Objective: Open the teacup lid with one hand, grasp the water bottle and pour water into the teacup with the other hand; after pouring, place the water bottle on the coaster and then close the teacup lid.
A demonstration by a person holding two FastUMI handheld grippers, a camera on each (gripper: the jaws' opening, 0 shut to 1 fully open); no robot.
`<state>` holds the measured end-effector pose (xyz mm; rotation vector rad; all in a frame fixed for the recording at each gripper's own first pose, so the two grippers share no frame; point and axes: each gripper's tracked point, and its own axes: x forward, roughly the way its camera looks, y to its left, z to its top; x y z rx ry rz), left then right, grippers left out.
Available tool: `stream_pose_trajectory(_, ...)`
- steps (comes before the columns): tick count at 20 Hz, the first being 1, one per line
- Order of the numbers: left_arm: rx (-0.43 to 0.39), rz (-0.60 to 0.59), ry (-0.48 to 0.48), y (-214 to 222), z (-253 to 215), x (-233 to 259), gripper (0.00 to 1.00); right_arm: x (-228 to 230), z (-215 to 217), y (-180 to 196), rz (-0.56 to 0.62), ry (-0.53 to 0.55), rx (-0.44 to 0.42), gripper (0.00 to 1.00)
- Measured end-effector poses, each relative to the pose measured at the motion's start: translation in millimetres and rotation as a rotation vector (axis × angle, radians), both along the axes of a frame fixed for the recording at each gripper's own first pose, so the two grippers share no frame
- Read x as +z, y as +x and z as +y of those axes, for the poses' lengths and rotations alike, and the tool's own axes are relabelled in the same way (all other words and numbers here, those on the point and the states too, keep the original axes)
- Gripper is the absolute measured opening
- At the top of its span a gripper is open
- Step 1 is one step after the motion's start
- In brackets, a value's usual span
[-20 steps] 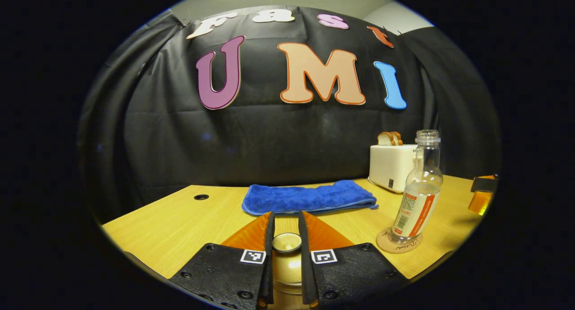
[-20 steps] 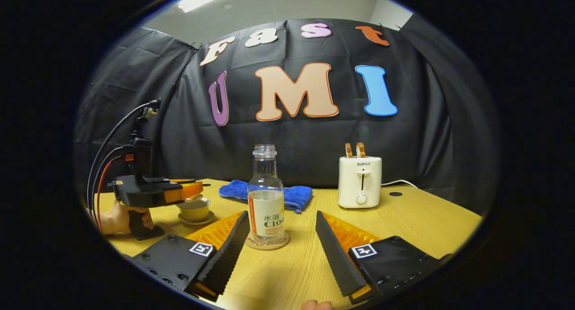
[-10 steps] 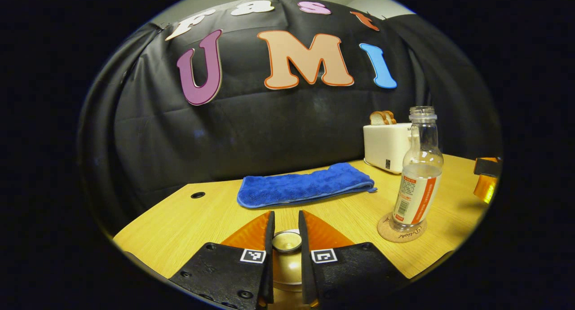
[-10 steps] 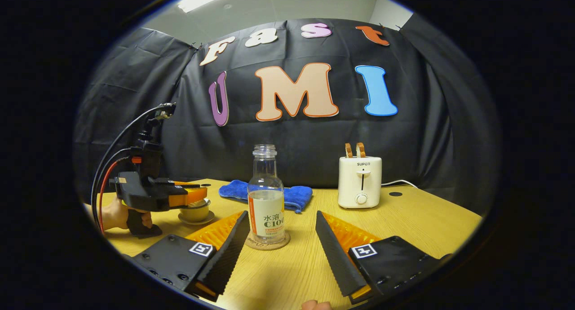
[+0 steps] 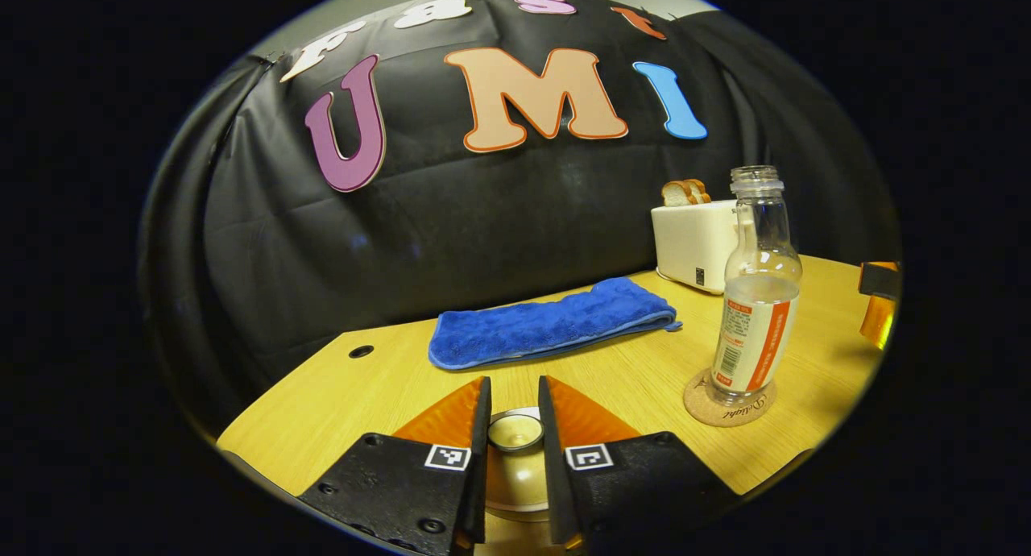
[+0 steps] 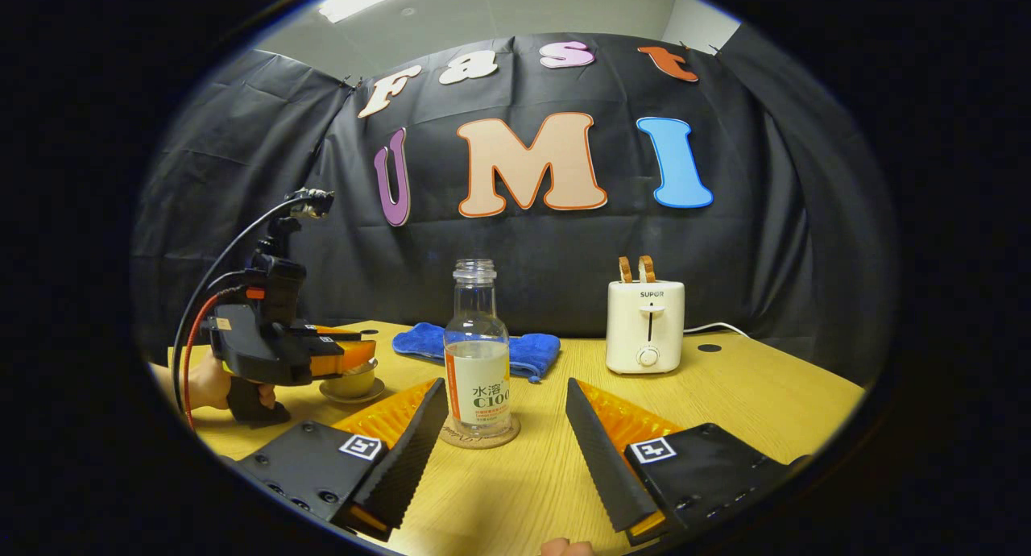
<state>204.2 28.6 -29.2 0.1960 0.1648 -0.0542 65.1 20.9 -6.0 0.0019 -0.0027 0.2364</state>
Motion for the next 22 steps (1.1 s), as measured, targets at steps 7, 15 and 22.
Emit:
stream_pose_trajectory(7, 0.017, -0.050, -0.009, -5.6, 3.7, 8.5, 1.00, 0.2, 0.2, -0.5, 0.000, 0.000, 0.000, 0.95)
stream_pose_trajectory(15, 0.061, -0.146, -0.115, -39.4, 8.9, 24.1, 0.97, 0.6, -8.1, -0.4, -0.002, -0.002, -0.044, 0.95)
stream_pose_trajectory(22, 0.044, -0.163, -0.204, -95.4, -1.5, 27.8, 0.97, 1.1, -3.2, -17.8, -0.004, -0.001, -0.073, 0.94)
